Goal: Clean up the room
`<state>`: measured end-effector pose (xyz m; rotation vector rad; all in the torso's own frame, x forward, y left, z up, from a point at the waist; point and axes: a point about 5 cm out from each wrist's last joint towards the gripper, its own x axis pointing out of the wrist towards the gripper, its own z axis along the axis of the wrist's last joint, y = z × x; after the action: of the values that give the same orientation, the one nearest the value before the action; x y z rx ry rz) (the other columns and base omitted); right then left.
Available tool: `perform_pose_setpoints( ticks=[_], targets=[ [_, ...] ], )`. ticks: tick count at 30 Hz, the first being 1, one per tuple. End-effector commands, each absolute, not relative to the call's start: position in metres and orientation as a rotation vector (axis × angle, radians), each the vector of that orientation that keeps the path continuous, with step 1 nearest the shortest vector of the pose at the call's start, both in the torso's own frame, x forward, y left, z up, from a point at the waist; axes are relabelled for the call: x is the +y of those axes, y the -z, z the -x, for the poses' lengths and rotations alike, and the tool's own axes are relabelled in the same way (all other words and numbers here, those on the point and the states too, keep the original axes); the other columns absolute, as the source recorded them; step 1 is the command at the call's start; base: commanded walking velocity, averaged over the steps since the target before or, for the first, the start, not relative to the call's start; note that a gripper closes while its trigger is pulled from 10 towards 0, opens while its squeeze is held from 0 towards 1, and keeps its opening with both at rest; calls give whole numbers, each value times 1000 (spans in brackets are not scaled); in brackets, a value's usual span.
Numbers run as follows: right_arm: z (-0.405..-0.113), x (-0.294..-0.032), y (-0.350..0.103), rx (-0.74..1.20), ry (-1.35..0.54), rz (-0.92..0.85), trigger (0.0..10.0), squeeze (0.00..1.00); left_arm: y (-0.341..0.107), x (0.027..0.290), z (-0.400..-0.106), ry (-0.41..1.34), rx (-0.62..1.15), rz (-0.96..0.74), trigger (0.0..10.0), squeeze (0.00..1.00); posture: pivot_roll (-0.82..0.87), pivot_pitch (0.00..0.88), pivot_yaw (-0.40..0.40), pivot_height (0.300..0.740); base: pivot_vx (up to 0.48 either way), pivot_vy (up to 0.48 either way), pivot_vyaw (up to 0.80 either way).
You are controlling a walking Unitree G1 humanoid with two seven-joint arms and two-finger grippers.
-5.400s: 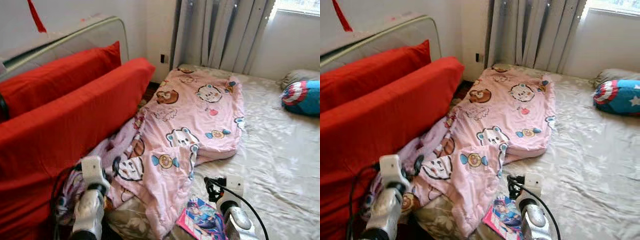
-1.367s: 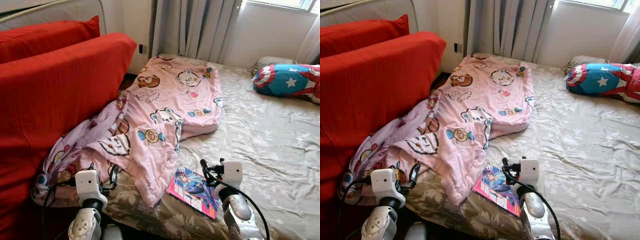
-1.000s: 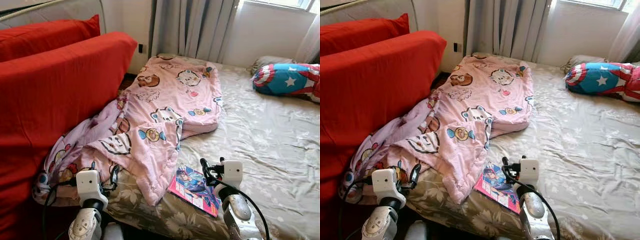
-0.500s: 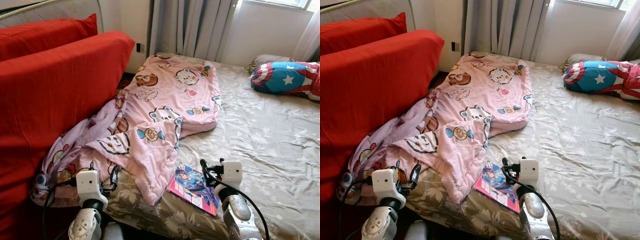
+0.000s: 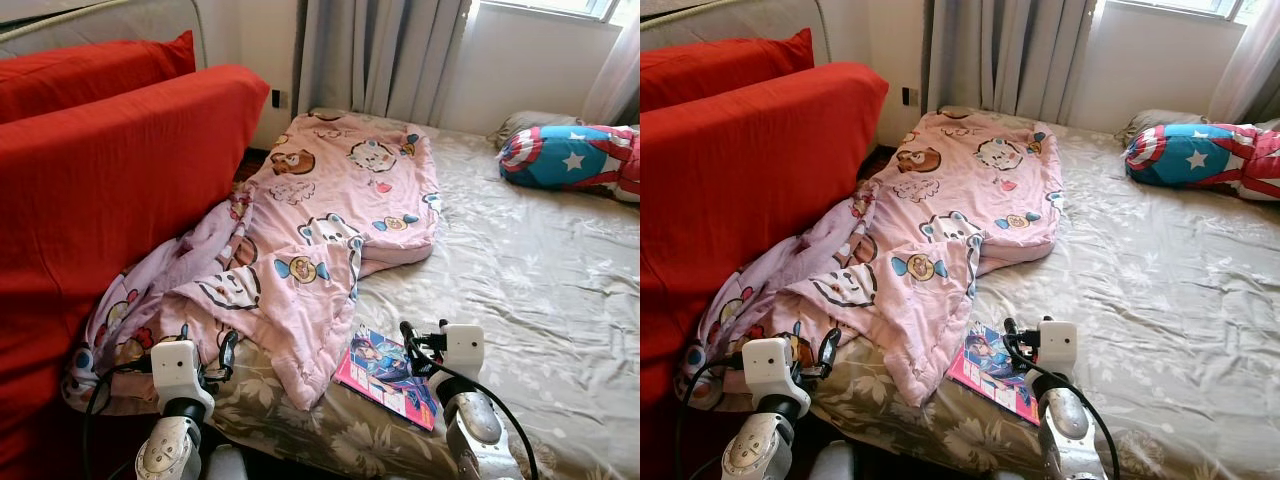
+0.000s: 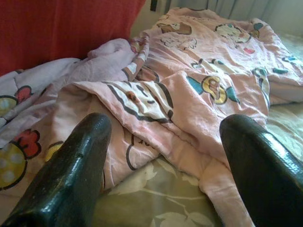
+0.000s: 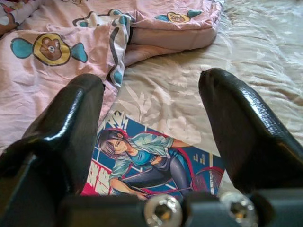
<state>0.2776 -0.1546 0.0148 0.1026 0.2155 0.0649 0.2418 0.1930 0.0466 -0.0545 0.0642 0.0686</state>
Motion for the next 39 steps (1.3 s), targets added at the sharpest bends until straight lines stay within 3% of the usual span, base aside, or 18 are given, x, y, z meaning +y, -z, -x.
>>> perform_pose_setpoints(
  ticks=[1,39],
  targets=[
    [-278,-156,-16,206,-61,-102,10000,0,-47,191,-242,-65,65,56,10000,0,71,0,-107,605,0,0,0],
    [-277,-151,-18,187,-101,-98,10000,0,-47,189,-244,-47,75,63,10000,0,76,0,-106,605,0,0,11]
  ],
)
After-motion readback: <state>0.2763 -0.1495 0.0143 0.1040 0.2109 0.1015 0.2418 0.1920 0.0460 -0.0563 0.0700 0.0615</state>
